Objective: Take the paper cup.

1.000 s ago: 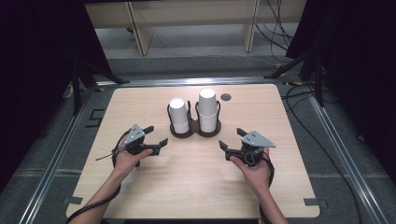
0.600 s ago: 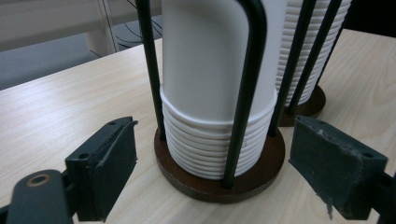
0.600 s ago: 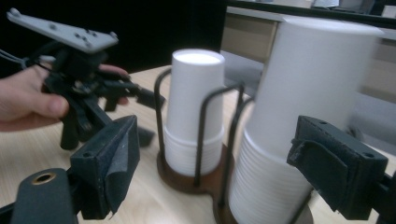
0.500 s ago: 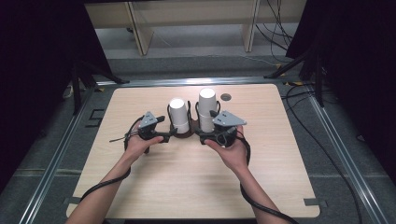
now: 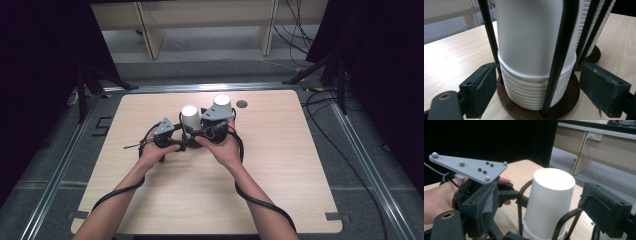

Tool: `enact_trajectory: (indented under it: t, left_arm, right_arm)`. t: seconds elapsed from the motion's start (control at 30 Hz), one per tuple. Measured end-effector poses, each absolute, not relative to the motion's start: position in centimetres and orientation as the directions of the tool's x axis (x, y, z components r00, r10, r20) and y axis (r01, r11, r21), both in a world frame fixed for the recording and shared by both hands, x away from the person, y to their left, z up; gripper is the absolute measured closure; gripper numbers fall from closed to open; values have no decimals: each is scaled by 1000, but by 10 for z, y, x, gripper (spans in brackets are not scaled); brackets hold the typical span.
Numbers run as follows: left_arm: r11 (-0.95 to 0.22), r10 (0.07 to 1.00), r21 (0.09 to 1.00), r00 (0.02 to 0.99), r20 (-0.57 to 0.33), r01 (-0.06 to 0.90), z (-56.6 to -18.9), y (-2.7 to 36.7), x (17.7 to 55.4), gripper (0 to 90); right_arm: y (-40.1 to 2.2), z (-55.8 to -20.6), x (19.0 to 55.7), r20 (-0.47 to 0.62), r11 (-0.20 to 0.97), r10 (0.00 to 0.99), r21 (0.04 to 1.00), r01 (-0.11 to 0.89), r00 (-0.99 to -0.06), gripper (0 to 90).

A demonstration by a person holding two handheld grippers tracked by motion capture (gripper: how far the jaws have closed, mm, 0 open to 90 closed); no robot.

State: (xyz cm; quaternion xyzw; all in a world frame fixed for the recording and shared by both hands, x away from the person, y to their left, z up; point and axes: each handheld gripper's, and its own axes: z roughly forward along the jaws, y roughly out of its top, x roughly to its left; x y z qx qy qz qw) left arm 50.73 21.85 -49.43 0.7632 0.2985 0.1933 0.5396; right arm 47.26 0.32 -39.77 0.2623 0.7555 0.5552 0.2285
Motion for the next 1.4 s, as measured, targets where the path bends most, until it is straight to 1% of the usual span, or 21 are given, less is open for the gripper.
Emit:
enact_trajectory:
  t: [0.23, 0.27, 0.3, 0.33, 0.53, 0.6, 0.67, 0.77, 0.83, 0.87, 0.9, 0.93, 1.1, 1.17, 1.27, 1.4]
  left_arm:
    - [-251, 662, 937, 749, -17, 243, -494, 217, 510, 144]
    - [-262, 662, 933, 749, -12, 246, -494, 217, 510, 145]
    - [-262, 662, 933, 749, -12, 246, -494, 217, 510, 145]
    - [-256, 657, 936, 754, -16, 243, -495, 215, 511, 146]
    - [-282, 653, 928, 758, -1, 244, -494, 214, 514, 149]
    - [-289, 656, 924, 754, 1, 251, -494, 214, 514, 164]
    - [-288, 659, 924, 752, 0, 252, -494, 214, 514, 181]
    - [-290, 660, 922, 752, -2, 256, -494, 214, 515, 182]
    - [-289, 660, 922, 752, -2, 256, -494, 214, 515, 182]
    - [-284, 659, 924, 752, -7, 257, -494, 214, 514, 183]
    - [-284, 659, 924, 752, -7, 257, -494, 214, 514, 183]
    - [-285, 659, 924, 753, -7, 257, -494, 214, 514, 183]
    - [-293, 656, 921, 755, -1, 256, -493, 215, 515, 184]
    - [-296, 655, 920, 756, 0, 257, -493, 215, 515, 183]
    - [-279, 658, 926, 753, -11, 256, -494, 213, 514, 184]
    - [-279, 658, 926, 753, -9, 255, -494, 213, 514, 184]
  right_arm:
    - [14, -397, 483, -56, 253, 651, 956, 147, -757, 155]
    - [18, -398, 484, -12, 230, 658, 955, 186, -753, 159]
    - [18, -398, 484, -12, 230, 658, 955, 186, -753, 159]
    - [19, -399, 488, -44, 252, 652, 954, 162, -757, 158]
    - [24, -399, 491, -43, 255, 657, 952, 167, -753, 161]
    - [25, -400, 493, -35, 241, 672, 955, 173, -740, 163]
    - [25, -399, 493, -43, 248, 666, 954, 167, -745, 164]
    - [26, -400, 495, -31, 236, 660, 957, 167, -751, 176]
    - [25, -399, 495, -33, 239, 676, 955, 177, -736, 189]
    - [25, -399, 498, -65, 254, 676, 956, 150, -734, 215]
    - [25, -399, 498, -65, 254, 676, 956, 150, -734, 215]
    - [27, -399, 500, -52, 248, 687, 954, 167, -725, 237]
    - [32, -399, 503, -52, 253, 689, 952, 173, -723, 204]
    - [34, -399, 502, -73, 269, 705, 948, 171, -705, 221]
    - [35, -400, 503, -74, 271, 713, 946, 176, -697, 251]
    - [38, -401, 504, -103, 291, 718, 943, 162, -688, 245]
